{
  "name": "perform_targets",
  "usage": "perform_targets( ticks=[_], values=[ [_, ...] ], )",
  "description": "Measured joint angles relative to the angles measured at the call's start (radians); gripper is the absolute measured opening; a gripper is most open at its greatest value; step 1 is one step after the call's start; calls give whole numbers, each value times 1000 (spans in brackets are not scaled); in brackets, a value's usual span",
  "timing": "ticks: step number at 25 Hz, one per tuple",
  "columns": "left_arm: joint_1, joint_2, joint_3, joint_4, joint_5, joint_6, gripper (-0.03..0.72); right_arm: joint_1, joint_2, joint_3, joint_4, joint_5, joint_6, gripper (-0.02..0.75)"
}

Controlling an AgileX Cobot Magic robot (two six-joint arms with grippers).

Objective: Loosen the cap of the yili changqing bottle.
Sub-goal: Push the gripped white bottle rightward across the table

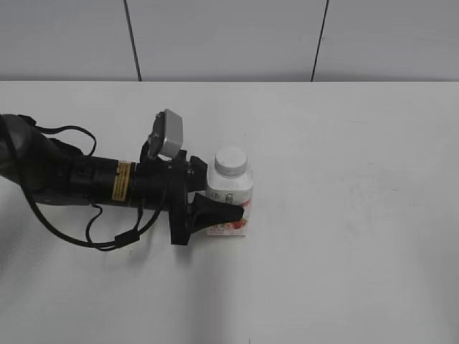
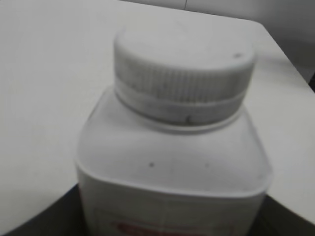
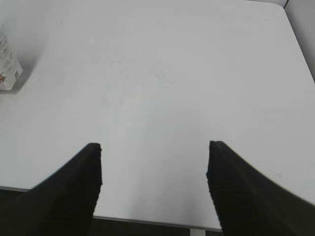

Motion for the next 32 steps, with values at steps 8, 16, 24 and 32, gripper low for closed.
perform_targets(
  ticks=[8, 16, 24, 32],
  values=[
    [0, -1, 23, 1, 0, 30, 417, 0, 0, 0, 0, 0, 0, 532],
    [0, 44, 23, 0, -30, 67, 417, 0, 0, 0, 0, 0, 0, 532],
    [0, 57, 22, -6, -50, 74, 415, 0, 0, 0, 0, 0, 0, 532],
    [0, 58, 22, -6, -54, 75, 415, 0, 0, 0, 0, 0, 0, 532]
  ],
)
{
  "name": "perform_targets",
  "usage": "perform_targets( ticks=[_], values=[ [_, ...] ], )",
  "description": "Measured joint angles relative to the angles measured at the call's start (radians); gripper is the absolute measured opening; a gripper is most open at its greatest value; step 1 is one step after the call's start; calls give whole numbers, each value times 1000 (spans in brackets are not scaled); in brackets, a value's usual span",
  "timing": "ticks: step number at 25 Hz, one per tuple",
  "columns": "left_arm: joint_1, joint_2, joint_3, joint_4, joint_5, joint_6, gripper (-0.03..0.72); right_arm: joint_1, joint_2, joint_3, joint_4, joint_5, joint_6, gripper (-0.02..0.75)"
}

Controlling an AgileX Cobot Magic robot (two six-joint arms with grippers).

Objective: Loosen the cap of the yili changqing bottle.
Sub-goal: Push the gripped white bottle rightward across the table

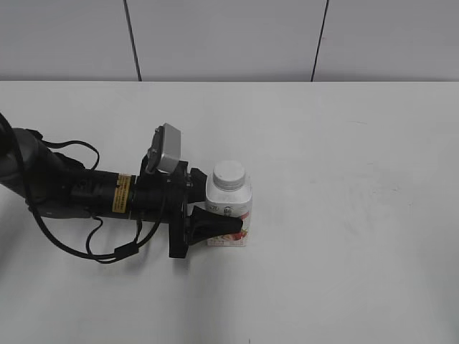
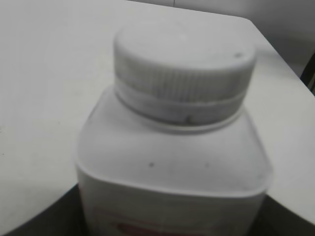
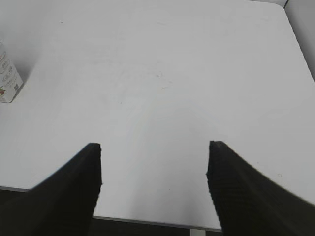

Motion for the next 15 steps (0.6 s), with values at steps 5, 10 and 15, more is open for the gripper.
perform_targets(
  ticks=[5, 10, 15],
  values=[
    [0, 0, 0, 0, 0, 0, 415, 0, 0, 0, 0, 0, 0, 532],
    [0, 0, 0, 1, 0, 0, 415, 0, 0, 0, 7, 0, 0, 532],
    [0, 0, 0, 3, -1, 0, 415, 0, 0, 0, 16, 0, 20, 532]
  ],
)
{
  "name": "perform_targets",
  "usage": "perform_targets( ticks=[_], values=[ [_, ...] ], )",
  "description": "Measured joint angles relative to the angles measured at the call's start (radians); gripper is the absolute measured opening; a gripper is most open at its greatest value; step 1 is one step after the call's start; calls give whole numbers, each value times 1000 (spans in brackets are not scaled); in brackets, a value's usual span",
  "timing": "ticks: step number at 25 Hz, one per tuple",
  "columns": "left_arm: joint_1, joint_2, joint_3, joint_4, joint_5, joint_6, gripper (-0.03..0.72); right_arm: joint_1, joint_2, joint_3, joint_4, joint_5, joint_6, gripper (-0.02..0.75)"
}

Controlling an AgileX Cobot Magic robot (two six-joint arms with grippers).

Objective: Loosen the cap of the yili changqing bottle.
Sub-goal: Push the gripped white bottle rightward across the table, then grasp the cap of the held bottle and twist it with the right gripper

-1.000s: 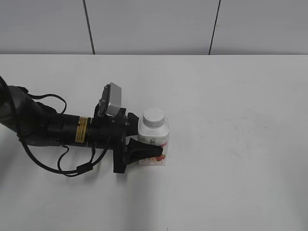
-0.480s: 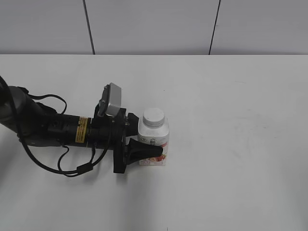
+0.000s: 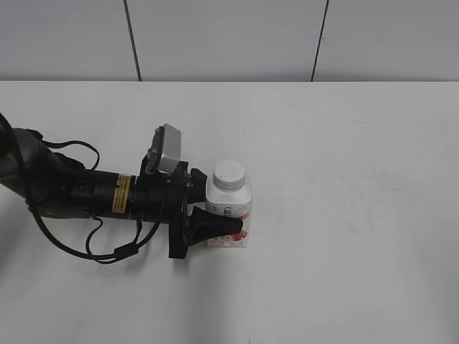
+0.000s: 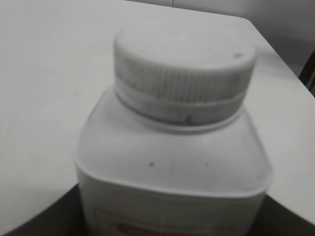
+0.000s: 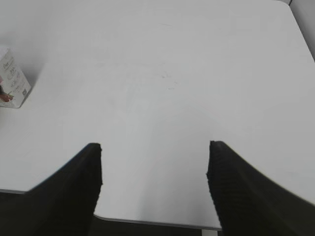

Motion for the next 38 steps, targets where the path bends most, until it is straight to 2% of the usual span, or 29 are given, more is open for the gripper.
perform_targets(
  ticks=[5, 25, 29, 38],
  values=[
    [0, 0, 0, 6, -1, 0, 415, 0, 103, -34, 64, 13, 41, 532],
    [0, 0, 0, 9, -5, 2, 414, 3, 971, -411, 314, 73, 116, 531],
    [0, 0, 0, 10, -4, 3, 414, 57, 1101, -481, 317, 71, 182, 514],
    [0, 0, 0, 8, 2, 3, 414, 288, 1413, -659, 308, 1, 382, 512]
  ],
)
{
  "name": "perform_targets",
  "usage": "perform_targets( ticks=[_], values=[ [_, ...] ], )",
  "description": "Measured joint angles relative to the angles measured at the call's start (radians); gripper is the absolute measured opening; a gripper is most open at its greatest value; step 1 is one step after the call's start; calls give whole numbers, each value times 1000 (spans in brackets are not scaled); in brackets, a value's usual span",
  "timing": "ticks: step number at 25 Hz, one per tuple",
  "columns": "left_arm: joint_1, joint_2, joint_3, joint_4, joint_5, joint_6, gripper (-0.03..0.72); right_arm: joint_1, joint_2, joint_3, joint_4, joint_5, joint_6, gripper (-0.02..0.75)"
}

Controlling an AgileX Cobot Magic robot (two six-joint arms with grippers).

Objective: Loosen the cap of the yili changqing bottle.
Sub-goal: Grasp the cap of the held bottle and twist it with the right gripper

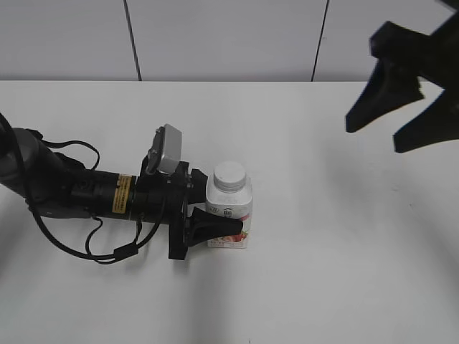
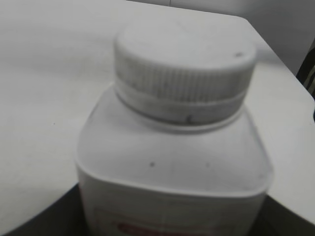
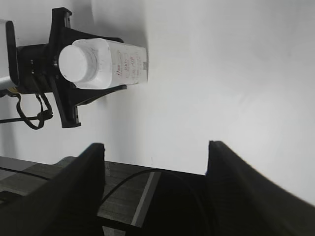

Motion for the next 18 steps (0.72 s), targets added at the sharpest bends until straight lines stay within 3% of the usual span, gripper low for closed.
perform_targets(
  ticks=[7, 18],
  values=[
    [0, 0, 0, -1, 0, 0, 414, 158, 232, -209, -78, 11, 139, 512],
    [0, 0, 0, -2, 1, 2, 414, 296, 503, -443, -148, 85, 251, 511]
  ],
)
